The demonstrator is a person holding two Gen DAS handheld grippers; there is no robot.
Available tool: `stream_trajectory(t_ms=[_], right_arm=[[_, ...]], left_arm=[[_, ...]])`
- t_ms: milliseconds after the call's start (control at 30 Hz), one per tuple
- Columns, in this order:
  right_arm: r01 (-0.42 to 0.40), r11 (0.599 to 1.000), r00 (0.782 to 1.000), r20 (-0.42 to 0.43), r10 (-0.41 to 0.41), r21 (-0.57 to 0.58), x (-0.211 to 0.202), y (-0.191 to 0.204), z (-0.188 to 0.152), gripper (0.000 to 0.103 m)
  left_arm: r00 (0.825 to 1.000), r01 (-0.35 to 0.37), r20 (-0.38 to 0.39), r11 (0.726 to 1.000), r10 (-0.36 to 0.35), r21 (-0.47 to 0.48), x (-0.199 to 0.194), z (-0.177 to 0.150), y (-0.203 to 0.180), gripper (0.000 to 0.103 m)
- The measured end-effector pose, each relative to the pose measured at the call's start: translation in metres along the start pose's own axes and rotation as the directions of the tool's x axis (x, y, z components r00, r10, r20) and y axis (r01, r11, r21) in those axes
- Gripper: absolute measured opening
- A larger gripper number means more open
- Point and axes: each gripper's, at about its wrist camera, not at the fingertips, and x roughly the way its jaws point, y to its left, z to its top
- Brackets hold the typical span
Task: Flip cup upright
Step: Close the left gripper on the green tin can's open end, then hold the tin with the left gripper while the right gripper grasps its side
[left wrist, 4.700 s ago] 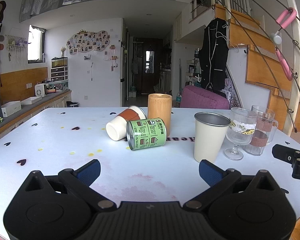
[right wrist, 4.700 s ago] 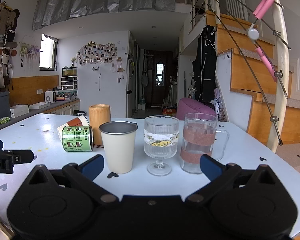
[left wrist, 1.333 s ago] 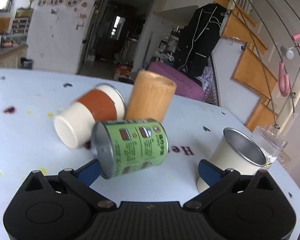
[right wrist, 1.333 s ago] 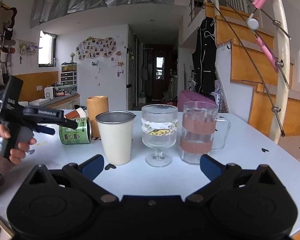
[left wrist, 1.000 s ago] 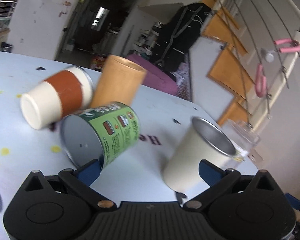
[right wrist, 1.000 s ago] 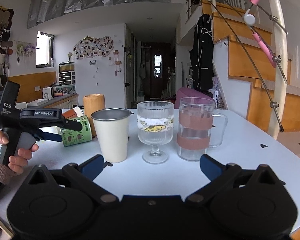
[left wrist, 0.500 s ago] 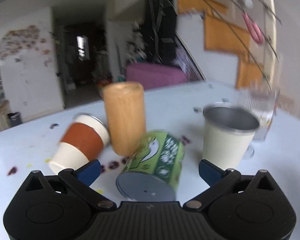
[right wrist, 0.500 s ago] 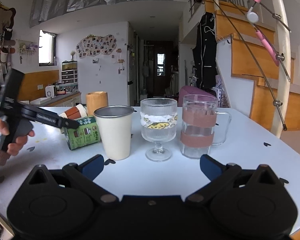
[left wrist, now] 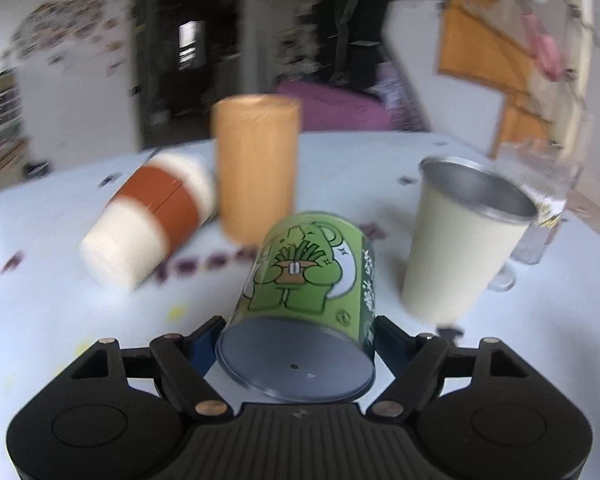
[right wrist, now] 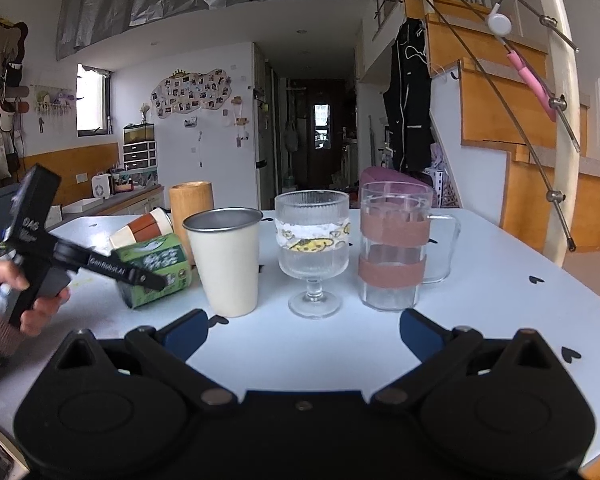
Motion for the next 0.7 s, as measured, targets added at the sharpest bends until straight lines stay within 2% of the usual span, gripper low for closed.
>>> stream_trajectory(t_ms=[67, 133, 267, 367, 467, 500, 533, 567, 700], right_arm=[[-0.006, 1.0, 1.0, -0.003, 0.006, 0.008, 0.001, 0.0, 0.0, 0.103], [-0.012, 1.0, 1.0, -0.007, 0.012, 0.013, 0.002, 0.0, 0.0, 0.103], [-0.035, 0.999, 0.999, -0.013, 0.035, 0.012, 0.004, 0.003, 0.001, 0.103], [-0.045, 0.999, 0.999, -0.015, 0.045, 0.013, 0.005, 0.006, 0.002, 0.103], [-0.073, 0.997, 0.997, -0.029, 0.073, 0.029, 0.008, 0.009, 0.005, 0.102], [-0.091, 0.995, 0.995, -0.037, 0.093, 0.039, 0.01, 0.009, 0.006, 0.102], [-0.119, 0.992, 0.991, -0.048, 0.121, 0.053, 0.013, 0.01, 0.009, 0.102], [-0.144, 0.987, 0.987, -0.063, 0.148, 0.066, 0.017, 0.012, 0.011, 0.102], [-0.228, 0.969, 0.963, -0.125, 0.239, 0.097, 0.034, 0.026, 0.022, 0.101]], left_arm=[[0.998, -0.064, -0.003, 0.998, 0.064, -0.028, -0.015, -0.009, -0.008, 0.08], [0.995, -0.1, -0.013, 0.994, 0.1, -0.052, -0.031, -0.021, -0.014, 0.08], [0.992, -0.122, -0.038, 0.988, 0.119, -0.092, -0.064, -0.043, -0.029, 0.08], [0.989, -0.145, -0.04, 0.987, 0.143, -0.074, -0.083, -0.059, -0.046, 0.08], [0.99, -0.143, -0.026, 0.989, 0.142, -0.029, -0.094, -0.071, -0.065, 0.083], [0.991, -0.133, -0.02, 0.991, 0.132, -0.015, -0.096, -0.074, -0.07, 0.088], [0.992, -0.123, -0.004, 0.992, 0.123, -0.01, -0.099, -0.077, -0.073, 0.097], [0.993, -0.114, 0.013, 0.993, 0.114, -0.009, -0.1, -0.078, -0.077, 0.1], [0.996, -0.078, 0.039, 0.996, 0.079, -0.039, -0.104, -0.081, -0.077, 0.1]])
